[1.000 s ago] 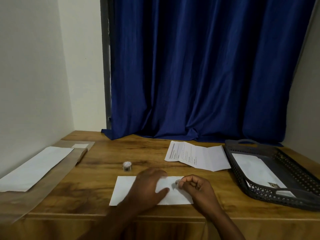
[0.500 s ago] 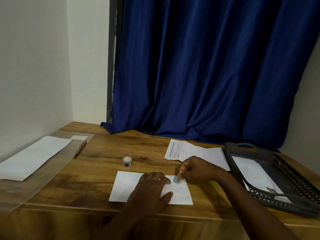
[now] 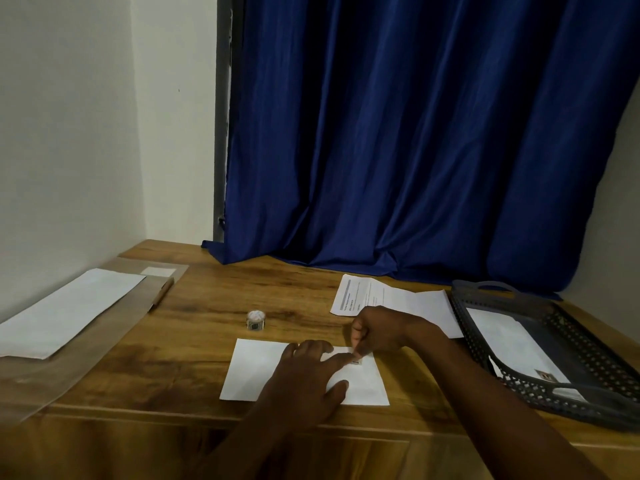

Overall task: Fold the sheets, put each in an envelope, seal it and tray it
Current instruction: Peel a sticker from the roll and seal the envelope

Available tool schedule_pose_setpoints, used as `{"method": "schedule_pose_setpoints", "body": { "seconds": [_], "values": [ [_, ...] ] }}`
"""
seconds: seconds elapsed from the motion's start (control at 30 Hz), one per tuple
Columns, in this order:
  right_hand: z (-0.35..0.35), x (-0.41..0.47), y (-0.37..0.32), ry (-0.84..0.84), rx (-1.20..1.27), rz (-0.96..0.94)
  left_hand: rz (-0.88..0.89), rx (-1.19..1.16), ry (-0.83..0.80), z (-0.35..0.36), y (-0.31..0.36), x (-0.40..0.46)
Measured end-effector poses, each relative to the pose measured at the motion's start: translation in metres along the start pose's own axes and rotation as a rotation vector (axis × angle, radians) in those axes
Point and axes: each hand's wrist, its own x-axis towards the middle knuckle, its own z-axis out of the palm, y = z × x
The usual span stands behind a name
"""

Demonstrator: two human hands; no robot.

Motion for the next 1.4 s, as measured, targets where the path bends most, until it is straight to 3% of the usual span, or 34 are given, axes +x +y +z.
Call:
{"method": "schedule_pose_setpoints", "body": {
  "seconds": [0.43,0.63,1.0,1.4],
  "values": [
    [0.011,0.007,0.003,0.041,0.025,0.045,0.048,0.070,-0.032,-0.005,0.002,0.001],
    [0.021,0.011,0.020,0.091,0.150,0.045,0.037,0.064,-0.042,-0.005,0.002,0.000],
    [0.072,0.007,0.048,0.514,0.597,0.114,0.040,0.061,-0.050,-0.006,0.002,0.001],
    [0.082,0.010,0.038,0.646,0.414,0.174,0.026,0.002,-0.034,-0.007,0.004,-0.003]
  ]
}}
